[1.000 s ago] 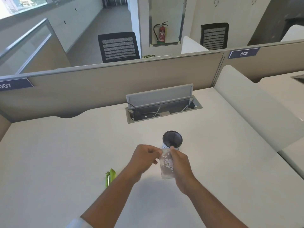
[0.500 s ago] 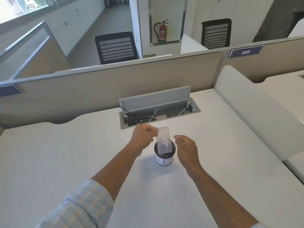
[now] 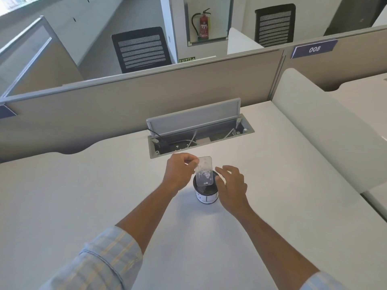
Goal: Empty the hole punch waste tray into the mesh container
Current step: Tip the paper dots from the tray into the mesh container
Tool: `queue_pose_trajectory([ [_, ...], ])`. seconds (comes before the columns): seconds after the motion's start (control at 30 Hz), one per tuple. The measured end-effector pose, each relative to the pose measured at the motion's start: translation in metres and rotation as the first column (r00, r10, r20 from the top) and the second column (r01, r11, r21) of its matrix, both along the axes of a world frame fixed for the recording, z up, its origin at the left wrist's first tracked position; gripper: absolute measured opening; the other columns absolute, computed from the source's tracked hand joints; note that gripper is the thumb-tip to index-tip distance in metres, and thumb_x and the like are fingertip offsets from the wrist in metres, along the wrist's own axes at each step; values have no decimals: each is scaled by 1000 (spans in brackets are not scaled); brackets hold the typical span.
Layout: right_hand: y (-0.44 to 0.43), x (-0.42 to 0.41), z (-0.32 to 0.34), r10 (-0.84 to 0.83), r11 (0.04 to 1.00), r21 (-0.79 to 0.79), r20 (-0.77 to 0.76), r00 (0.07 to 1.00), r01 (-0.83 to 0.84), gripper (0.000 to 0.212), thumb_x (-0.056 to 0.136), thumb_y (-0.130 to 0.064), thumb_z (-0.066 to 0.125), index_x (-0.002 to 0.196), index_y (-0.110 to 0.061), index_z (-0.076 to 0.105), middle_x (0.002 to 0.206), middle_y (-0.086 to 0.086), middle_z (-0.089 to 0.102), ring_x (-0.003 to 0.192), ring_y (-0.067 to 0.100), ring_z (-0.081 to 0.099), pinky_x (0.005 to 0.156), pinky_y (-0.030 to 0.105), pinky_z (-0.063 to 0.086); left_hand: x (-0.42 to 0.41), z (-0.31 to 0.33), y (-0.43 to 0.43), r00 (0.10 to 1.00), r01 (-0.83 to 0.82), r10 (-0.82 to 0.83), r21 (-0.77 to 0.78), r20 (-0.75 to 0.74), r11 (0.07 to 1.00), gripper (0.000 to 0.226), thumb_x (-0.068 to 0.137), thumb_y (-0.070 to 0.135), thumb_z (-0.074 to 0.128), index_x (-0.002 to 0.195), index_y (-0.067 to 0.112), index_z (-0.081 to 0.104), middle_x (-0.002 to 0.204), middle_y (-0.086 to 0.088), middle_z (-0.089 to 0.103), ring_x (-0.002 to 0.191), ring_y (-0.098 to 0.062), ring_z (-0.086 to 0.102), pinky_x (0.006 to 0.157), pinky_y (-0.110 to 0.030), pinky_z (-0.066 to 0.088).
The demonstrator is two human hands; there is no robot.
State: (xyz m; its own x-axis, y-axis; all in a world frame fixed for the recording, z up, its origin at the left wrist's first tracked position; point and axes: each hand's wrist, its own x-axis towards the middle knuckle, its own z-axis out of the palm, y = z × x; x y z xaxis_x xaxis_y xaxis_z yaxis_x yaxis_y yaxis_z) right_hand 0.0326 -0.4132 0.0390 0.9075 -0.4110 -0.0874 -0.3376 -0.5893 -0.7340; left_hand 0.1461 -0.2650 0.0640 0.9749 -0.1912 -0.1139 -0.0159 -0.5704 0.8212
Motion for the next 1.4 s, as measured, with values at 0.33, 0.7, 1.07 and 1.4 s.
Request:
queue_pose_trajectory([
  [0.33,9,-9,9,-1,998,59,28,1000,-1,43,105,-23,49,148,-21,55,157,1,49,143,26,41,111,44,28,-12,0,8,992,53,-57,35,116,998,12,101,21,77,106,15,87,94,3,79,80,-16,78,76,-29,62],
  [0.7,17,-22,17,67,992,109,-20,998,-64,68,90,-44,40,156,-24,43,169,0,37,155,24,32,124,47,20,-31,-1,11,971,91,-103,68,215,994,16,99,18,79,110,10,86,111,-9,86,88,-19,76,88,-39,69],
  [1.07,21,-28,13,42,989,145,-13,999,-40,70,90,-39,47,158,-24,39,169,-3,38,155,21,31,124,47,17,-46,-3,17,947,90,-108,74,302,993,15,98,13,79,109,8,87,108,-11,87,90,-22,78,88,-41,69],
  [1.4,22,-28,11,18,985,171,2,1000,-18,76,91,-36,52,162,-22,30,170,-5,33,158,18,24,125,47,11,-57,-2,20,938,84,-95,50,333,995,12,93,6,81,103,6,88,100,-10,88,88,-25,80,89,-47,68],
])
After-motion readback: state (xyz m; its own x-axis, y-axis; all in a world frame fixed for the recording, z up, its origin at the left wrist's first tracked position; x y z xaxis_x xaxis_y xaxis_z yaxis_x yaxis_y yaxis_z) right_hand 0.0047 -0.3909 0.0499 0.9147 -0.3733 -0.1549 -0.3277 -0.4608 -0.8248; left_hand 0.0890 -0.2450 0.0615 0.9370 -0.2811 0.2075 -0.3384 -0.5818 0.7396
